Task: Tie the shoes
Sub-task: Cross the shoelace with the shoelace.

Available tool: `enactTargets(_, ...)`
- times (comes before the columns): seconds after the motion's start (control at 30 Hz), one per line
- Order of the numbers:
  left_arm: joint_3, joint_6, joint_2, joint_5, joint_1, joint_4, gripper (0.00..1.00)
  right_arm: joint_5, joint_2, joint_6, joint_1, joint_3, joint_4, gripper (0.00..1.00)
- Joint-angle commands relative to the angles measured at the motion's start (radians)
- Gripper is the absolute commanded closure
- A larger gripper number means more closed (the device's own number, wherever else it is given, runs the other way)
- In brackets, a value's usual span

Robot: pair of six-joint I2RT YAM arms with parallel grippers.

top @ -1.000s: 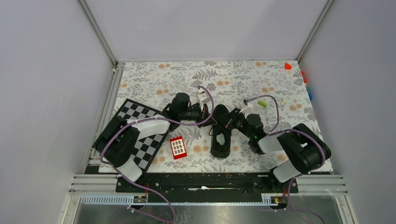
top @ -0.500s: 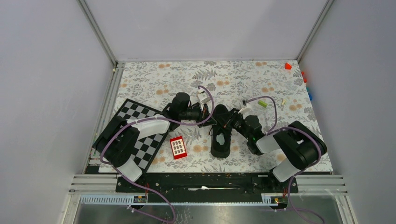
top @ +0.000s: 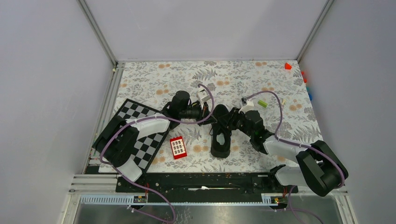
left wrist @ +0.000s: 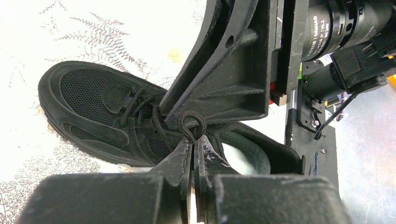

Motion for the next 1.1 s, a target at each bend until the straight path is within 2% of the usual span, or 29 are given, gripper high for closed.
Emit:
enactTargets(0.0, 0.055, 0.021, -0.018, 0.012, 0.014, 0.016, 1.0, 0.015, -0.04, -0.047, 0.008, 0.037, -0.116, 0.63)
enactTargets(0.07, 0.061, 0.022, -0.016, 0.014, 0.016, 0.014, 1.0, 0.015, -0.06, -0.051, 0.007, 0.032, -0.126, 0.58)
enactTargets(0.4, 0.071, 0.02, -0.01, 0.02, 0.018, 0.013, 1.0, 0.047, -0.179, -0.063, 0.007, 0.029, -0.194, 0.54)
enactTargets(0.6, 0.08, 0.009, 0.003, 0.016, 0.018, 0.025, 1.0, 0.08, -0.255, -0.079, 0.0, 0.04, -0.269, 0.54)
enactTargets(0.67, 0.086, 0.009, 0.006, 0.017, 0.017, 0.025, 1.0, 0.073, -0.259, -0.091, -0.013, 0.053, -0.305, 0.59)
enactTargets(0.73, 0.091, 0.01, 0.007, 0.016, 0.017, 0.025, 1.0, 0.027, -0.247, -0.113, -0.049, 0.072, -0.333, 0.68)
enactTargets(0.8, 0.095, 0.013, 0.005, 0.01, 0.018, 0.023, 1.0, -0.076, -0.216, -0.149, -0.113, 0.111, -0.368, 0.72)
enactTargets(0.93, 0.103, 0.016, 0.006, 0.007, 0.016, 0.013, 1.0, -0.259, -0.141, -0.274, -0.207, 0.215, -0.5, 0.59)
enactTargets(1.07, 0.121, 0.025, 0.014, 0.005, 0.013, -0.004, 1.0, -0.353, -0.095, -0.325, -0.242, 0.27, -0.543, 0.57)
